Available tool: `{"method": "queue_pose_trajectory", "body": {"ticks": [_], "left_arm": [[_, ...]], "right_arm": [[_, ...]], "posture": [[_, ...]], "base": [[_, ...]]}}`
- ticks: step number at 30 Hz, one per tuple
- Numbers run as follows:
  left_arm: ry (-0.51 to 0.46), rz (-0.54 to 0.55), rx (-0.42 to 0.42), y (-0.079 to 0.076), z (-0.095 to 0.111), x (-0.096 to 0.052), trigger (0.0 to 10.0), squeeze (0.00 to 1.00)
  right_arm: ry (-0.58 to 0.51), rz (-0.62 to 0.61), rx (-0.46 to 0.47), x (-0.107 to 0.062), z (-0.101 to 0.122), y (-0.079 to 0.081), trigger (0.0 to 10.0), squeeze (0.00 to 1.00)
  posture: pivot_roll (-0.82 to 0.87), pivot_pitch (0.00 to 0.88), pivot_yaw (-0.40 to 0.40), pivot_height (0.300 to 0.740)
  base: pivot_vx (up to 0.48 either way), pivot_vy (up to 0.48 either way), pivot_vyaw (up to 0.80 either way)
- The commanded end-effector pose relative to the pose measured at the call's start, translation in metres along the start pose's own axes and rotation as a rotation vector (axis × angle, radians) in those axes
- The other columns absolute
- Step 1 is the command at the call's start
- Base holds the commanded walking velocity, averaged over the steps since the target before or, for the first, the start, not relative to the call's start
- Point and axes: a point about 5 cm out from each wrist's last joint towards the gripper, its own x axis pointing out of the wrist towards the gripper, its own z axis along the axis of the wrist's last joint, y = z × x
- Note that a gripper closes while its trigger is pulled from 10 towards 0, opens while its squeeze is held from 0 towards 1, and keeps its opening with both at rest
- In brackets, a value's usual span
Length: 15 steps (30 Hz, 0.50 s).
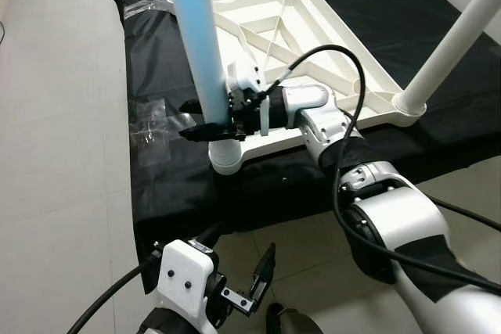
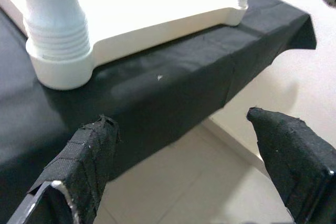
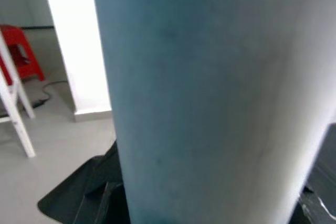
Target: Building children table
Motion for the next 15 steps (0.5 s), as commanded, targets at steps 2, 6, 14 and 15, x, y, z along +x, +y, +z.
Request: {"method": "queue_pose_trajectory", "body": {"ticks": [2,6,14,15], "left_arm": [[0.030,0.005,0.000,0.001,-0.007,-0.001,10.0,0.00],[0.029,0.007,0.003,0.002,-0.007,0.000,10.0,0.00],[0.016,0.020,0.019,0.012,-0.010,0.007,10.0,0.00],[0.016,0.021,0.021,0.013,-0.010,0.008,10.0,0.00]], "right_arm": [[0.142,-0.045,0.160,0.007,-0.051,0.018,10.0,0.00],[0.134,-0.108,0.161,0.007,-0.051,0.015,10.0,0.00],[0.111,-0.312,0.240,-0.007,-0.070,0.014,10.0,0.00],[0.123,-0.389,0.268,-0.009,-0.076,0.013,10.0,0.00]], "posture": [[0.11,0.229,-0.052,0.740],[0.11,0.226,-0.050,0.740],[0.10,0.197,-0.043,0.740],[0.09,0.191,-0.038,0.740]], "base": [[0.000,0.000,0.00],[0.000,0.000,0.00],[0.000,0.000,0.00],[0.000,0.000,0.00]]}}
